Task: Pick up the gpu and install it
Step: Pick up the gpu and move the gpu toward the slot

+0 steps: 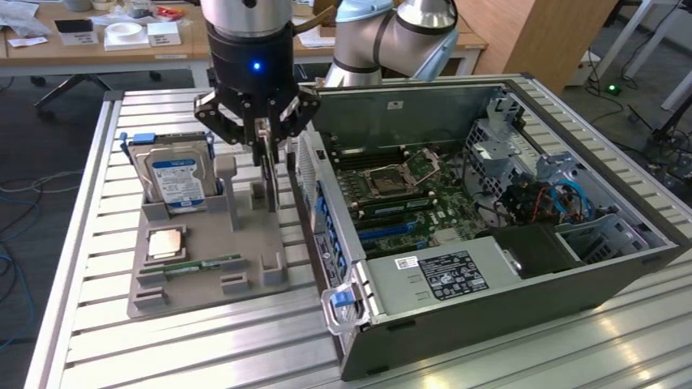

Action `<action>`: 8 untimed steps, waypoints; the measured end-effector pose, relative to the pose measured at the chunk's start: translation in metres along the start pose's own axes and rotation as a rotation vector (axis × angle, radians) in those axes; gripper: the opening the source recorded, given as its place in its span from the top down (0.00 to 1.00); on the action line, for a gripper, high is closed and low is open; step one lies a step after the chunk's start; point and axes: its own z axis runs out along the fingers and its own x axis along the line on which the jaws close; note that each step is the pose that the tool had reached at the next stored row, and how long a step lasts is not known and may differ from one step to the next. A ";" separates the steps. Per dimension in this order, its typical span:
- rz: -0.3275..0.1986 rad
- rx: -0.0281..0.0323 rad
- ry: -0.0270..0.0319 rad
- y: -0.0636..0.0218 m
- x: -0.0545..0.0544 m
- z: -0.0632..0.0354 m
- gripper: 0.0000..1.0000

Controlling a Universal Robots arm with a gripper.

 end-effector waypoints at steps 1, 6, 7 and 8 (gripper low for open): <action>0.000 0.0062 -0.0001 0.0003 0.000 -0.0023 0.73; -0.001 0.0264 -0.0006 0.0017 -0.001 -0.0142 0.73; 0.000 0.0278 -0.0006 0.0020 -0.001 -0.0168 0.73; 0.000 0.0293 -0.0006 0.0023 -0.001 -0.0194 0.73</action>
